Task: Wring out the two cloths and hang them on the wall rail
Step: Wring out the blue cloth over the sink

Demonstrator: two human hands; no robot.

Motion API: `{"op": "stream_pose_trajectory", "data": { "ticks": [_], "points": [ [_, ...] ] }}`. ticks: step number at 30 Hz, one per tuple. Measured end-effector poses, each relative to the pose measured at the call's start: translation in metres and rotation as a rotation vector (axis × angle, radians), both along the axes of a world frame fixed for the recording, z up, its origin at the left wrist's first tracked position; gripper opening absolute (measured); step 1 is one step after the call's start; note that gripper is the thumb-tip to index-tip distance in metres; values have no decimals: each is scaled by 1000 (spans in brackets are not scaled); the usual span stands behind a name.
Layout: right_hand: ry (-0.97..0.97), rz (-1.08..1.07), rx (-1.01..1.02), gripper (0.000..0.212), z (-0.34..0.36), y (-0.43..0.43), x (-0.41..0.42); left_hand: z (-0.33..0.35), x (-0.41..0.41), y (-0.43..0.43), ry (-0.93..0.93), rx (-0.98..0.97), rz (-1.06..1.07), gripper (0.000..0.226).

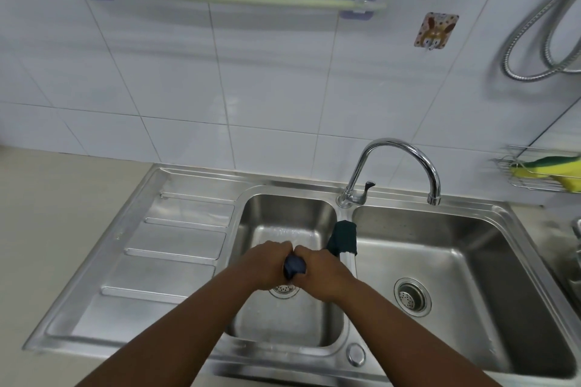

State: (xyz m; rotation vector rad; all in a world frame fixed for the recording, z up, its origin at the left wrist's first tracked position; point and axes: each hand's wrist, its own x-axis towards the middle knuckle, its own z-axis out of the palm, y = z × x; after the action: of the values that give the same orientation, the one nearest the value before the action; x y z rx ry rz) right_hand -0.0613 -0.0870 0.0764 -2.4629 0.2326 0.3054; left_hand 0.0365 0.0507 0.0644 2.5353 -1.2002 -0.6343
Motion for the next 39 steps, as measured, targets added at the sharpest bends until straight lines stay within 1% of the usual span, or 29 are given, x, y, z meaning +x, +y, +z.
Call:
{"op": "stream_pose_trajectory", "data": {
  "ticks": [1, 3, 5, 6, 8, 10, 11, 12, 13, 15, 18, 21, 23, 25, 27, 29, 30, 32, 36, 39],
  "points": [
    [69, -63, 157, 20, 4, -2, 1, -2, -2, 3, -16, -118, 3, 42],
    [228, -236, 475, 16, 12, -5, 2, -6, -5, 8, -139, -313, -43, 59],
    [401, -365, 806, 17, 18, -12, 2, -6, -7, 13, -328, -389, -142, 67],
    [484, -371, 953, 15, 18, -15, 2, -6, -9, 15, -397, -394, -188, 68],
    [616, -292, 1155, 14, 19, -19, 0, -5, -10, 15, -476, -399, -218, 62],
    [678, -210, 1221, 18, 18, -17, 0, -1, -11, 13, -537, -416, -209, 40],
    [680, -191, 1207, 18, 19, -15, 0, 2, -10, 12, -570, -421, -221, 25],
    [671, -184, 1161, 18, 19, -14, 0, 4, -9, 12, -598, -408, -245, 14],
    [652, -181, 1082, 16, 20, -12, 0, 6, -7, 12, -614, -376, -275, 12],
    [595, -177, 861, 11, 22, -6, 0, 7, -4, 12, -619, -268, -308, 20],
    [491, -173, 477, 12, 19, 2, 2, 6, -2, 7, -561, -76, -305, 27],
    [373, -40, 133, 12, 10, 7, 5, 15, -10, -1, -439, 152, -311, 14],
    [274, 72, -63, 15, 6, 10, 3, 19, -12, -6, -296, 271, -251, 17],
    [153, 131, -220, 22, 1, 11, -1, 19, -13, -10, -146, 326, -197, 18],
    [47, 170, -336, 25, -6, 12, -5, 18, -13, -11, 48, 361, -137, 18],
    [-36, 209, -413, 29, -14, 12, -6, 20, -13, -11, 243, 373, -87, 25],
    [-75, 230, -446, 31, -17, 12, -7, 21, -13, -11, 327, 369, -67, 25],
    [-145, 267, -496, 31, -21, 10, -6, 21, -13, -11, 450, 350, -18, 14],
    [-246, 343, -604, 28, -29, 2, -4, 19, -11, -8, 690, 315, 139, 34],
    [-231, 412, -675, 23, -31, 0, -5, 18, -12, -3, 859, 274, 190, 49]
  ]
}}
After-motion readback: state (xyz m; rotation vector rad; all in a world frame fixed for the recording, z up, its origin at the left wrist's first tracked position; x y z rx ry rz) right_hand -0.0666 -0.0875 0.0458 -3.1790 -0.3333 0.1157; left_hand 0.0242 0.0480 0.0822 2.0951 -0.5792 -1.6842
